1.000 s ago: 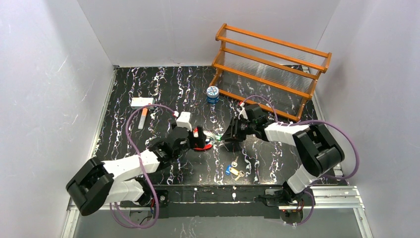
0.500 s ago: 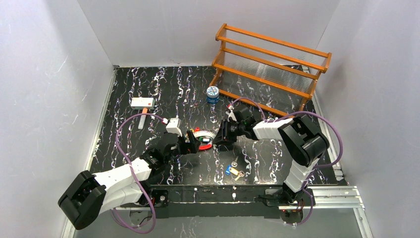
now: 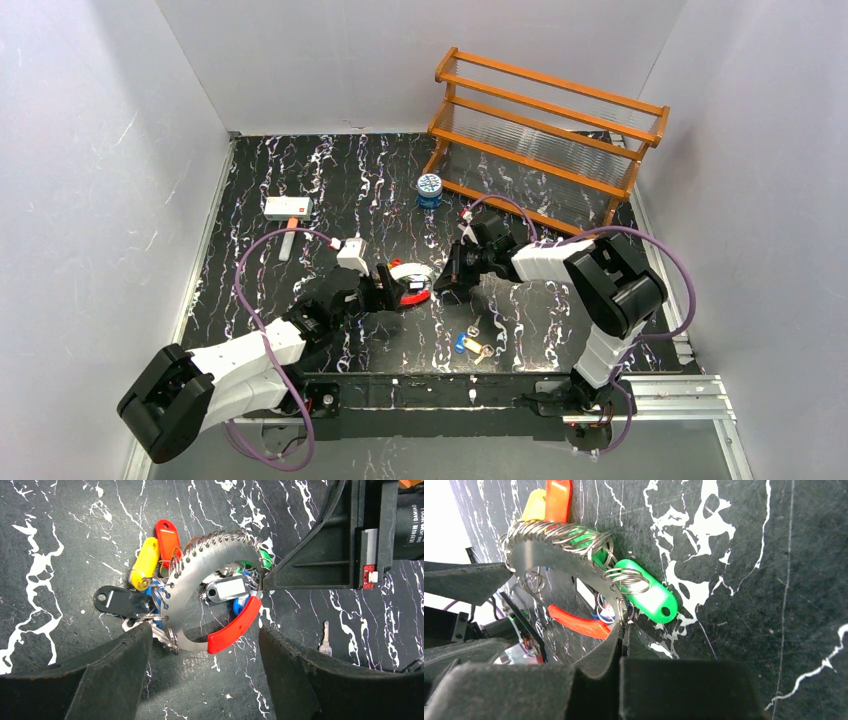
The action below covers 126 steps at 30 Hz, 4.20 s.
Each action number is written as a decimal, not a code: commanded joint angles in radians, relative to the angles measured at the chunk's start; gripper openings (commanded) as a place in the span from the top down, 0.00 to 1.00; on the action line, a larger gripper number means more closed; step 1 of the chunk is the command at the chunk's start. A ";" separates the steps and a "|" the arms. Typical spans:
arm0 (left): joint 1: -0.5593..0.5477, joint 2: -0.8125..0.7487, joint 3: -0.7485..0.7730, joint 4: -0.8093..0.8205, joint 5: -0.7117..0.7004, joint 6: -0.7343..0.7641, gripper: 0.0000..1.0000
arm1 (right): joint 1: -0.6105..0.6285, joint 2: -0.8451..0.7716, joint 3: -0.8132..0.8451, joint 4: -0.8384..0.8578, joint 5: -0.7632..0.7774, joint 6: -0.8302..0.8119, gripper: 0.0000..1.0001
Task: Put the keys on the keyring
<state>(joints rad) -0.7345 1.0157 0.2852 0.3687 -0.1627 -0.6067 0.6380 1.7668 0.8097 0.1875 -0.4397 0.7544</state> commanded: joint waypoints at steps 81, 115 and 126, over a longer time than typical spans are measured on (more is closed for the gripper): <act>0.006 -0.244 -0.135 0.052 0.082 0.043 0.42 | 0.081 0.051 0.096 -0.066 -0.174 -0.209 0.72; 0.006 -0.307 -0.101 -0.007 0.084 0.159 0.42 | 0.096 -0.099 0.161 -0.167 -0.179 -0.379 0.99; 0.006 -0.383 -0.117 0.088 0.225 0.264 0.43 | 0.096 -0.247 0.154 -0.186 -0.169 -0.498 0.99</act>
<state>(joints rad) -0.7341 0.6556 0.1581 0.3931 -0.0219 -0.4015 0.7288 1.5627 0.9333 0.0048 -0.6052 0.3214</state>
